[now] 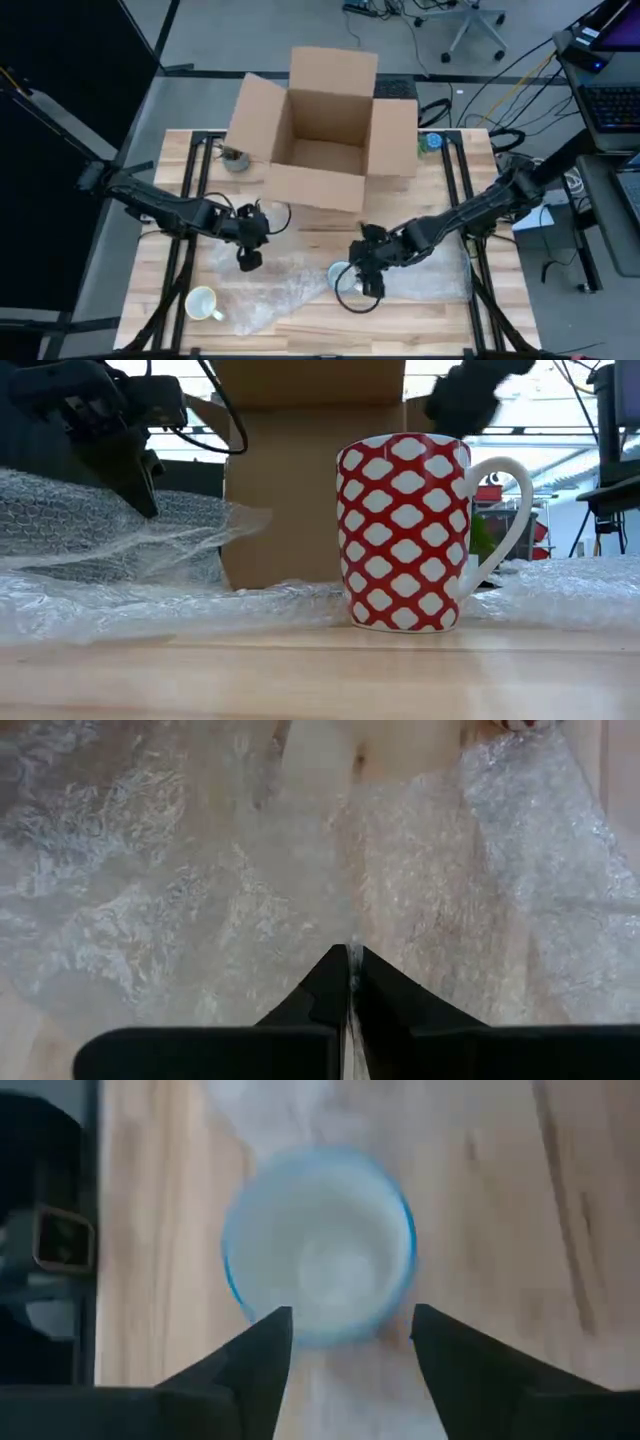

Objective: Wrap mug
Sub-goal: Wrap the red mug with the left bubble wrap

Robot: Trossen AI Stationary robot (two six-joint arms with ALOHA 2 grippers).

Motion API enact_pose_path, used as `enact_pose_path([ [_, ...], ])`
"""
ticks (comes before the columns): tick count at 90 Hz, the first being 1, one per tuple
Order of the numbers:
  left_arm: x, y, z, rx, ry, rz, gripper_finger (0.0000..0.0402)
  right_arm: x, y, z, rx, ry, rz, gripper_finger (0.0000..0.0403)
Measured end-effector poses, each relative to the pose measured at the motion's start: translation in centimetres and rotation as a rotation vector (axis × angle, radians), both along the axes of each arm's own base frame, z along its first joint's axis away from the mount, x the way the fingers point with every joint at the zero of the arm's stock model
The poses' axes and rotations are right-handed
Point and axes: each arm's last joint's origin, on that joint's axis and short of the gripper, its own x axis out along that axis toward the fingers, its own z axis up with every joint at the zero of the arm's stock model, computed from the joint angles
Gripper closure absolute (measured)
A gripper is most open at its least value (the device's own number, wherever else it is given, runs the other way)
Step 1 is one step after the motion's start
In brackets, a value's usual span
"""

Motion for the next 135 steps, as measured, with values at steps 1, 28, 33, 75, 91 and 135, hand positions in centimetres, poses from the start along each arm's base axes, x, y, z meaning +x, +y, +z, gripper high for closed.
enact_pose_path([
  [1, 0.0, 0.0, 0.0, 0.000, 0.000, 0.000, 0.0398, -0.1, -0.1, 0.2, 0.003, 0.010, -0.008, 0.0207],
  [28, 0.0, 0.0, 0.0, 0.014, 0.000, -0.023, 0.0398, -3.4, 2.3, 2.6, -0.113, -0.075, -0.086, 0.0215],
  [33, 0.0, 0.0, 0.0, 0.014, 0.001, -0.023, 0.0398, -4.0, 3.3, 1.8, -0.208, -0.154, -0.132, 0.0216],
  [75, 0.8, -0.2, 0.5, 0.028, -0.099, -0.059, 0.0398, -3.4, -2.2, -8.3, -0.421, -0.597, -0.639, 0.0216],
  [91, 0.8, -0.2, 0.5, 0.035, -0.098, -0.052, 0.0398, -1.3, -5.5, -7.9, -0.417, -0.646, -0.507, 0.0216],
  [135, 0.8, -0.2, 0.5, 0.037, -0.100, -0.051, 0.0398, -0.3, -12.4, -8.0, -0.496, -0.551, -0.481, 0.0216],
])
